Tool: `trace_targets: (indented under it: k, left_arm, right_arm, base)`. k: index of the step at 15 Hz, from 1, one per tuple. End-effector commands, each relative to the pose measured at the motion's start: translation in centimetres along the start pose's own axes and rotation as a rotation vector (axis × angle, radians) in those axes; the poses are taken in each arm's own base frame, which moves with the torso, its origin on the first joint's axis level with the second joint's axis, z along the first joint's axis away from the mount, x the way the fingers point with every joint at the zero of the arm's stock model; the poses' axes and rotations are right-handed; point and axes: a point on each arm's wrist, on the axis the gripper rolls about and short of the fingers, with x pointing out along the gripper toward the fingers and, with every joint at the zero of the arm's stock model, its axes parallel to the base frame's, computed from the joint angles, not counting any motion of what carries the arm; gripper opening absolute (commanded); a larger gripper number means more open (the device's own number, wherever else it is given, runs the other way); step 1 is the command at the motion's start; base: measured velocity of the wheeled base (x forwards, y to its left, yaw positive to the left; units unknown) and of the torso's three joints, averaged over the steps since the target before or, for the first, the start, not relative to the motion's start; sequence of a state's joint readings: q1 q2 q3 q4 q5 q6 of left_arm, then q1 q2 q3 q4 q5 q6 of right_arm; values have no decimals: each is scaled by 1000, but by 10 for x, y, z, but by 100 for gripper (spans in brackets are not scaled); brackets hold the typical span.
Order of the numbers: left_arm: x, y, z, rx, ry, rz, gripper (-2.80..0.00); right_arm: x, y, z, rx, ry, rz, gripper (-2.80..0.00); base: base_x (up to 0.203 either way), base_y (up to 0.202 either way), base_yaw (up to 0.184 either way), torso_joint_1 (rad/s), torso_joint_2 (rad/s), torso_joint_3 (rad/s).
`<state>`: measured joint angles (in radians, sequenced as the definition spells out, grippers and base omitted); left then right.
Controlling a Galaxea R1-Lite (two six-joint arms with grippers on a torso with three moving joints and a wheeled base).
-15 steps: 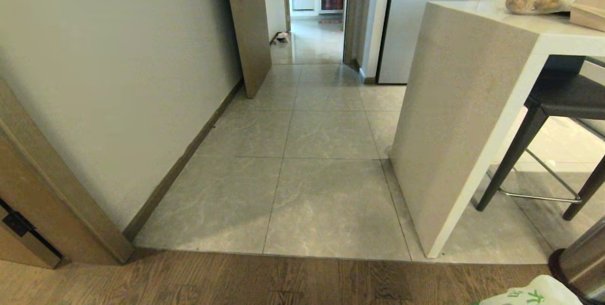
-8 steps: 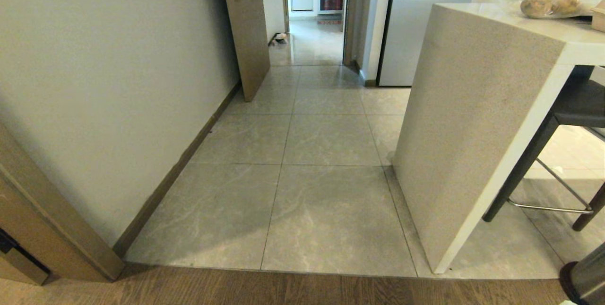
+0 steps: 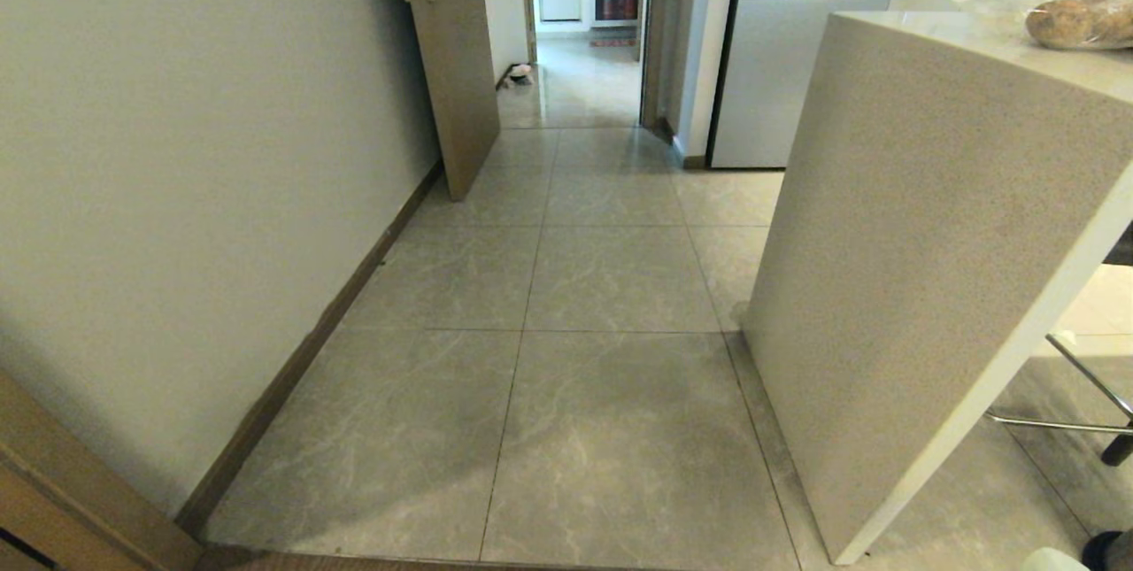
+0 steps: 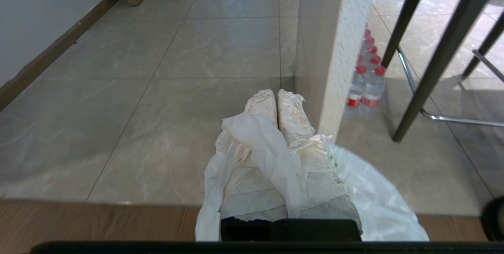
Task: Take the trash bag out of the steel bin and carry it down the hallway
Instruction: Put the trash bag at the door
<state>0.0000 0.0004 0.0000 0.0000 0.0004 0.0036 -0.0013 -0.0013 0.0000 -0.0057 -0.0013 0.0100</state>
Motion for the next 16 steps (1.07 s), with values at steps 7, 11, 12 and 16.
trace_targets:
  k: [7,11,12,16]
  left_arm:
    - [0,0,0,-2,0,1,-280]
    - [0,0,0,-2,0,1,-280]
    - [0,0,0,-1,0,1,-280]
    - [0,0,0,-1,0,1,-280]
  right_arm:
    - [0,0,0,8,-1,-2,-280]
    - [0,0,0,8,-1,0,-280]
    - [0,0,0,8,-1,-1,-280]
    - [0,0,0,13,-1,0,-280]
  base:
    - [180,0,-2,3,-1,2]
    - [184,0,-3,1,1,2]
    - [179,0,-3,7,-2,-2]
    - [184,0,-5,2,2,3]
